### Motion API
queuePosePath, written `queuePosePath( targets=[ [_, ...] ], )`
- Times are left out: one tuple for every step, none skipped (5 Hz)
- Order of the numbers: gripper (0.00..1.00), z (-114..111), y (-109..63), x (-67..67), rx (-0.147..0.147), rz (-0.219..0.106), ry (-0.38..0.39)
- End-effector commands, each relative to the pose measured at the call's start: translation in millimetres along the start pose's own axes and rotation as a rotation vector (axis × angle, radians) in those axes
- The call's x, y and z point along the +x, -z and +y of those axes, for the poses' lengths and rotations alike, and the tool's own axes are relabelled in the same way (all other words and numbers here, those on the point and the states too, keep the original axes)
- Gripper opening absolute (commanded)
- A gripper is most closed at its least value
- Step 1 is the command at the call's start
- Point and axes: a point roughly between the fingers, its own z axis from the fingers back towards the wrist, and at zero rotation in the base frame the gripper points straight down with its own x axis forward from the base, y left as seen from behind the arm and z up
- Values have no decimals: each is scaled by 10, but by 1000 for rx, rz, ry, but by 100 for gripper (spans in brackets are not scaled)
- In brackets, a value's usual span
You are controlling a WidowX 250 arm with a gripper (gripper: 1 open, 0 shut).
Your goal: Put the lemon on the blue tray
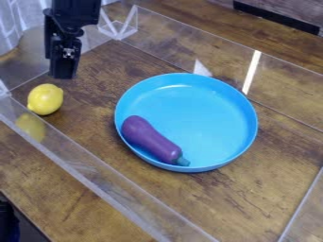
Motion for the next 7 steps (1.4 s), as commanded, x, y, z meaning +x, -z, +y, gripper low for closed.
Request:
queuePosePath(
  targets=[
    [100,143,39,-40,38,-18,-49],
    [100,198,247,-73,37,-1,-74],
    [100,239,516,-16,47,16,-56],
    [100,278,696,9,59,18,-51],
    [100,297,670,-16,81,18,-77],
    [100,322,666,-13,73,19,-125],
    [100,344,663,-8,64,20,-170]
  ],
)
